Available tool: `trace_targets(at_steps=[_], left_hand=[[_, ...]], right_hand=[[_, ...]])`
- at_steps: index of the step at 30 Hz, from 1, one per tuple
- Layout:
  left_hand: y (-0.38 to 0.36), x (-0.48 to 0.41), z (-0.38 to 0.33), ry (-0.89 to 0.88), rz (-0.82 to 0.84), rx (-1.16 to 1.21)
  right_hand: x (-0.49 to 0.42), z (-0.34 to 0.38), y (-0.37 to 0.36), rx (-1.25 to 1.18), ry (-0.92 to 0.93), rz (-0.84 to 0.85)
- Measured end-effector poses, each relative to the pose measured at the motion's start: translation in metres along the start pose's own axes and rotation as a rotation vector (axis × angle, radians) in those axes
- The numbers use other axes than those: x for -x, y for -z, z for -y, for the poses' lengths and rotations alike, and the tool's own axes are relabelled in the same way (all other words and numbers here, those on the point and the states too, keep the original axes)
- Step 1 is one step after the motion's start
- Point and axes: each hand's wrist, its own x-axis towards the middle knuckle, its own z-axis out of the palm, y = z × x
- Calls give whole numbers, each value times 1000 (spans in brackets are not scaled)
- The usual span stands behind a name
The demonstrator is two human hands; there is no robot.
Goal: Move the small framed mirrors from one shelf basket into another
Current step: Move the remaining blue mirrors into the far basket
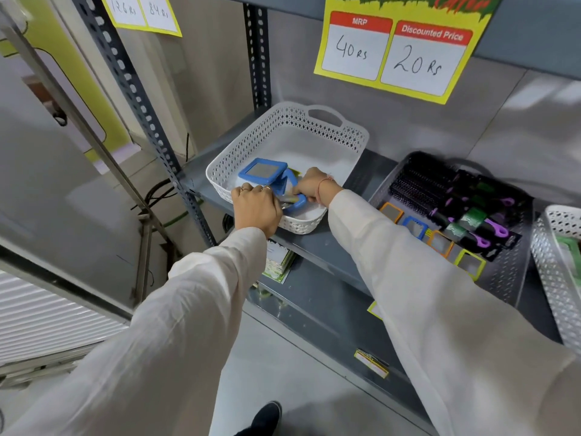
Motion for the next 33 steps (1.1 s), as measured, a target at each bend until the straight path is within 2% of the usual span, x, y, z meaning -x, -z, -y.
trace_targets(at_steps=[5,10,14,19,25,29,33], left_hand=[[2,0,1,9,19,-20],[6,-8,-6,81,22,81],[20,-12,-35,134,5,261],[38,-14,-114,3,-43,445],[45,17,-235,-233,11,541],[37,56,-302,-345,81,609],[31,100,-354,-384,206,771]], right_hand=[[10,-5,26,75,51,-112],[30,-21,66,-75,69,-170],[59,-47,108,-200,69,-254],[101,-97,159,-258,8,-386],[167,-183,213,-243,-118,-528],[213,-244,234,-301,-217,-613],[250,-302,239,-388,-364,-691]])
